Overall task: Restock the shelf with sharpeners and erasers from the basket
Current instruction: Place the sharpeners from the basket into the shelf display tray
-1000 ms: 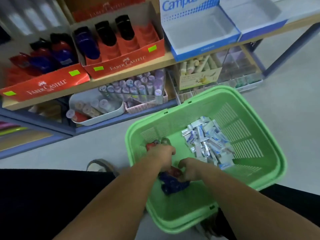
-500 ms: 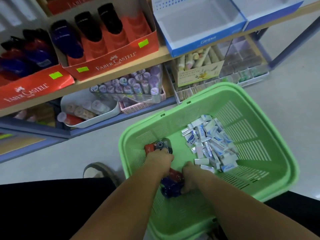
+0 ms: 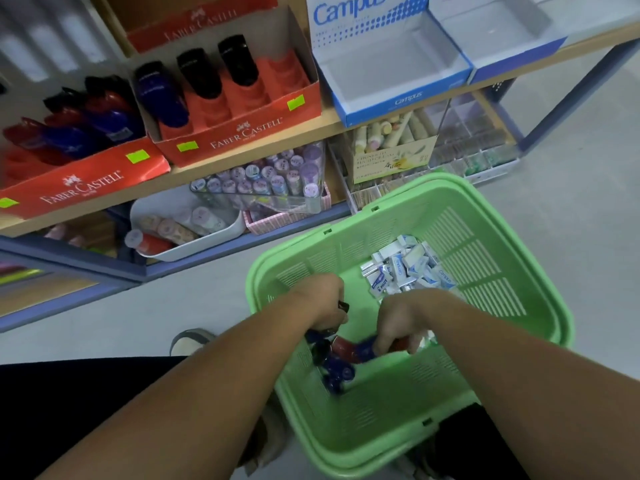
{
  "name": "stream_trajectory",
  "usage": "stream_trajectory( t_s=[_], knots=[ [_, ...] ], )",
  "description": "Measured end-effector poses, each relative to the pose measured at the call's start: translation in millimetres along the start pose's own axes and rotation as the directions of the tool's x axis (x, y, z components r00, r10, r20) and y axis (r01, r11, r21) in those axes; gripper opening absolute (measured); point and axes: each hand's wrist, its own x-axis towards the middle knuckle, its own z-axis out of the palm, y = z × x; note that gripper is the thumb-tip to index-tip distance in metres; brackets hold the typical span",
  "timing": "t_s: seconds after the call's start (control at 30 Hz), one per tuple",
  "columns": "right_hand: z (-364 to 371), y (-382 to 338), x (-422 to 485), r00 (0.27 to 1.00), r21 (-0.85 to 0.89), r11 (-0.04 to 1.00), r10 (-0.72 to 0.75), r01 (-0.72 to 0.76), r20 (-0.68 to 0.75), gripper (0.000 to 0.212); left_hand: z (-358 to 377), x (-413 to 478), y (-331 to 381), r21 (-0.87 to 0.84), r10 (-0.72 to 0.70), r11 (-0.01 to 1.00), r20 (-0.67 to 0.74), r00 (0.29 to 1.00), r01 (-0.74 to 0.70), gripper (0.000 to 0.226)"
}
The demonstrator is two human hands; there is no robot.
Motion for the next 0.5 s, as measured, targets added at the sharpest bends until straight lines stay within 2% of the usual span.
stream_trajectory(
  t_s=[0.13,0.23,0.37,0.5],
  knots=[
    [-36.3,-18.7,-55.1,0.988,0.281,0.951,-0.100,0.130,-0.116,0.038,-51.6,-34.9,-0.2,-0.159,0.087,0.982,-0.083,0.993,-0.099,0.024],
    [-61.8,-39.3,-105.6,0.973,0.320,0.919,-0.200,0.228,-0.117,0.035,-85.7,-72.1,-5.1,-0.291,0.118,0.946,-0.114,0.986,-0.147,0.021],
    [-78.0,-65.6,-159.2,0.947,0.358,0.878,-0.314,0.317,-0.069,0.030,-121.0,-112.2,-14.0,-0.444,0.043,0.886,-0.207,0.977,-0.133,0.016],
    [-87.9,-92.5,-192.1,0.877,0.449,0.756,-0.443,0.477,-0.186,0.030,-147.3,-147.9,-19.9,-0.506,0.020,0.848,-0.263,0.965,-0.156,0.016]
  ],
)
